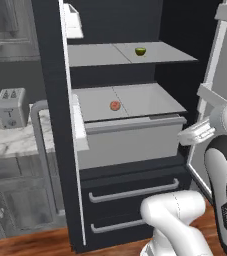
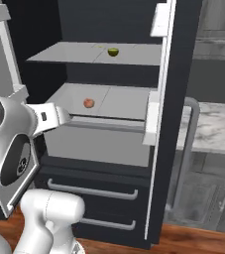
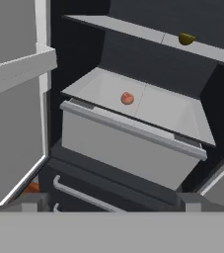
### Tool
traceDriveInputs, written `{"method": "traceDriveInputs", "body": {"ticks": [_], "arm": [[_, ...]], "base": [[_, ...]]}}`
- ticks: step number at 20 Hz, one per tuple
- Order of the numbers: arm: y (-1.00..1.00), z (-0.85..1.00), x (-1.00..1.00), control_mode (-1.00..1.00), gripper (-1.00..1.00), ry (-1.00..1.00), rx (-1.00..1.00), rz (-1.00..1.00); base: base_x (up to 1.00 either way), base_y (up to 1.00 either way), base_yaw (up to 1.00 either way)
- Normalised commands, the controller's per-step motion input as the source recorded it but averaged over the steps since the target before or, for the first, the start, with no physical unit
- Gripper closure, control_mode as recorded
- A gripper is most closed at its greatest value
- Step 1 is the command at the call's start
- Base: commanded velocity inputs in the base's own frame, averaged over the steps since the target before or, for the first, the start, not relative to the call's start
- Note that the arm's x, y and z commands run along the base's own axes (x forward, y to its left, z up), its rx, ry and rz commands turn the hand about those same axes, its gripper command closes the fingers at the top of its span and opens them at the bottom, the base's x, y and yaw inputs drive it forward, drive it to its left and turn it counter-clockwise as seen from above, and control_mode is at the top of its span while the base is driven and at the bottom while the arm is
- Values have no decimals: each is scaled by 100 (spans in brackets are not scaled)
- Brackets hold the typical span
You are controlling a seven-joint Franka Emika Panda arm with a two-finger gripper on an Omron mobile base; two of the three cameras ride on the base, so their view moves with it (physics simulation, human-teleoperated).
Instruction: Retrieve the kiwi and peach from the fridge and place them into the bowl on the dining table.
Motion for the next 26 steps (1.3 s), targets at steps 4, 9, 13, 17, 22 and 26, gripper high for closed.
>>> {"method": "traceDriveInputs", "body": {"ticks": [4,9,13,17,22,26], "arm": [[0,0,0,100,-100,0,0,0],[0,0,0,100,-100,0,0,0],[0,0,0,100,-100,0,0,0],[-6,0,16,-100,-100,3,1,0],[-19,34,42,-100,-100,9,4,-2],[-4,48,27,-100,-100,0,0,-14]], "base": [[87,-3,-4],[90,-11,-3],[97,-17,-1],[60,-14,0],[0,0,0],[0,0,0]]}}
